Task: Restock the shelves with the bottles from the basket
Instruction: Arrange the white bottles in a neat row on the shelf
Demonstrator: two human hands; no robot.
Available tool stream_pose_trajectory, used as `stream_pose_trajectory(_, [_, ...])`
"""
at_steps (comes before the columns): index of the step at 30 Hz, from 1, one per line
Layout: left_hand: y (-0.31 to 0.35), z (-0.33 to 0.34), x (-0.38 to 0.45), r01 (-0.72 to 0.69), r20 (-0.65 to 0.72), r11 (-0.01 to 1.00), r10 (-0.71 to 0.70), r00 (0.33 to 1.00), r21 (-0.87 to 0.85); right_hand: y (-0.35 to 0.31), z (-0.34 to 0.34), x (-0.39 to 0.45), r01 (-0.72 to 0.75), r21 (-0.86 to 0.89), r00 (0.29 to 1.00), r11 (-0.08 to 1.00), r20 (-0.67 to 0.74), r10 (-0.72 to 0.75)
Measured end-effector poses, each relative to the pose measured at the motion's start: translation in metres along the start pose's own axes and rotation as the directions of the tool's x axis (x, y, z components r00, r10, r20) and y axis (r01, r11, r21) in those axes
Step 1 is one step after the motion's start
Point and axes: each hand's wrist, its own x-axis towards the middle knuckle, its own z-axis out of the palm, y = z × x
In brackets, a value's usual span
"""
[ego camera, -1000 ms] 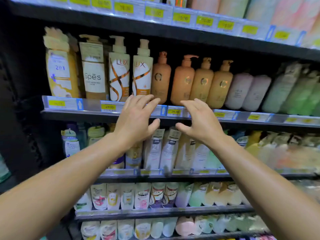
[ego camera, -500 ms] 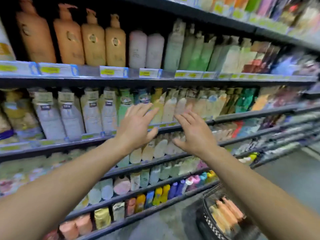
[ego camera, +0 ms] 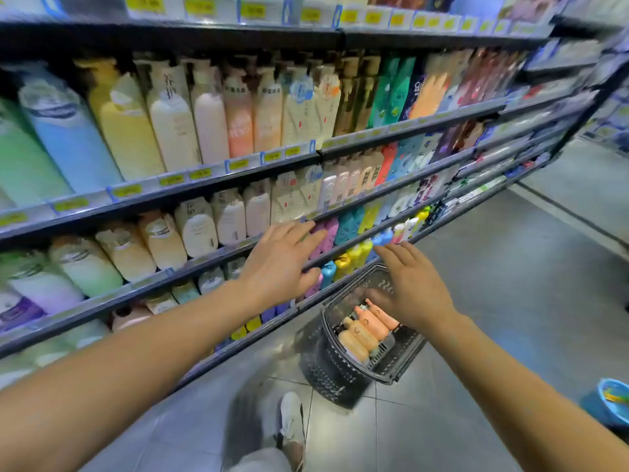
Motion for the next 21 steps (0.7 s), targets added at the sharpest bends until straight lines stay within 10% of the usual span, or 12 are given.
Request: stream_pose_trajectory(21, [0.034,0.253,0.243,0.122,0.406,0.987,-0.070,0.911,-0.103,0.286,0.197,0.137,-0.152,0.202,0.893,0.968,0.447,0.047])
